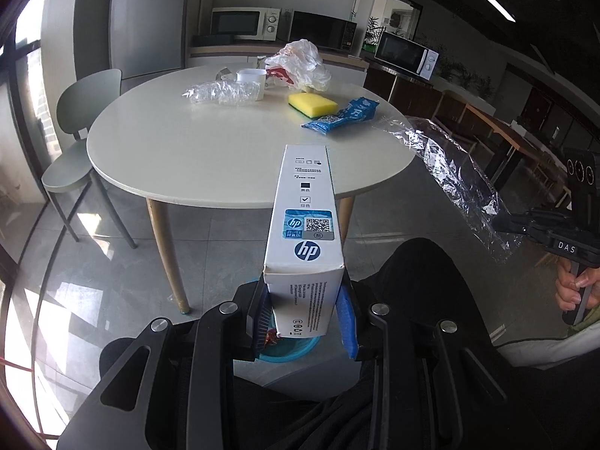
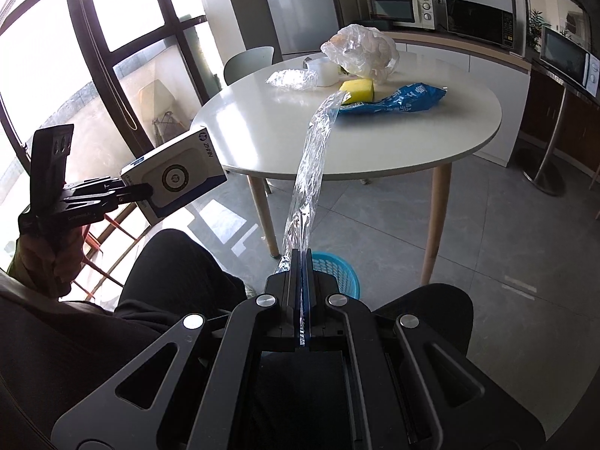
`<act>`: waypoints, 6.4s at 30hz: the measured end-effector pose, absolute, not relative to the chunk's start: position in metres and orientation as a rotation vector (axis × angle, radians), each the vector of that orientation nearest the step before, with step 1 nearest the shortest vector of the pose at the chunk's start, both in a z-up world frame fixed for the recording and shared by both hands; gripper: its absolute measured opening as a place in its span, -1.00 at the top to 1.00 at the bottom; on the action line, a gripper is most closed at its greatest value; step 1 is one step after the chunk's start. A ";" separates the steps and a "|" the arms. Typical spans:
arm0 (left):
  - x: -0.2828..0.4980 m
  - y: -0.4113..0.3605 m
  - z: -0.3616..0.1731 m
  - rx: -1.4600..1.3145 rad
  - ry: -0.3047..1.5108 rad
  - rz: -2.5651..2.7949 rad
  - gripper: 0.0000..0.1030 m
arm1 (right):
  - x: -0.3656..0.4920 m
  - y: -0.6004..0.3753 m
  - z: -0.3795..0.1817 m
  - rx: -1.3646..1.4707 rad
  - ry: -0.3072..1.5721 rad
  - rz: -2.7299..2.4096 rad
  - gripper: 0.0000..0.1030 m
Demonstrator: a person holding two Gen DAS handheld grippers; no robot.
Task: Collect trash
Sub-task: 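Carry the HP box and plastic wrapper down over the blue wastebasket, then open left tool to drop the HP box while right tool drops the wrapper, then raise both open tools from the wastebasket back toward the table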
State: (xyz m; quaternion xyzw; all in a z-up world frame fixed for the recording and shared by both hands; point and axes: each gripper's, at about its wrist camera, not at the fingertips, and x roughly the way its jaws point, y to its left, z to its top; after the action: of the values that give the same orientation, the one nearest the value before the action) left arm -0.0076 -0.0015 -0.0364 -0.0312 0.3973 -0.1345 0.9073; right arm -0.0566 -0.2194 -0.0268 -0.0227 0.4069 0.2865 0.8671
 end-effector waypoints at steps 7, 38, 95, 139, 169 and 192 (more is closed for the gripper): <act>-0.004 -0.008 -0.072 -0.048 0.925 -0.277 0.42 | -0.074 -0.211 -0.060 -0.043 0.982 0.689 0.99; 0.047 -0.008 -0.172 -0.095 1.137 -0.192 0.42 | 0.031 -0.152 -0.188 -0.021 1.218 0.571 0.99; 0.173 -0.010 -0.376 -0.189 1.538 -0.046 0.29 | 0.144 -0.081 -0.417 0.050 1.720 0.398 0.69; 0.084 0.020 -0.249 -0.174 1.282 0.003 -0.28 | 0.066 -0.121 -0.259 -0.045 1.356 0.454 -0.26; 0.052 0.022 -0.074 -0.071 0.853 0.049 -0.31 | 0.044 -0.201 -0.062 0.032 0.892 0.374 -0.65; 0.193 -0.018 -0.007 -0.003 0.723 0.039 -0.38 | 0.181 -0.228 -0.022 0.100 0.803 0.227 -0.70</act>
State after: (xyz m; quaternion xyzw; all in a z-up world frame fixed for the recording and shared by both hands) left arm 0.1935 -0.0177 -0.0074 -0.0014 0.3536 0.0192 0.9352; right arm 0.1808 -0.2278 -0.0223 0.0486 0.3898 0.1101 0.9130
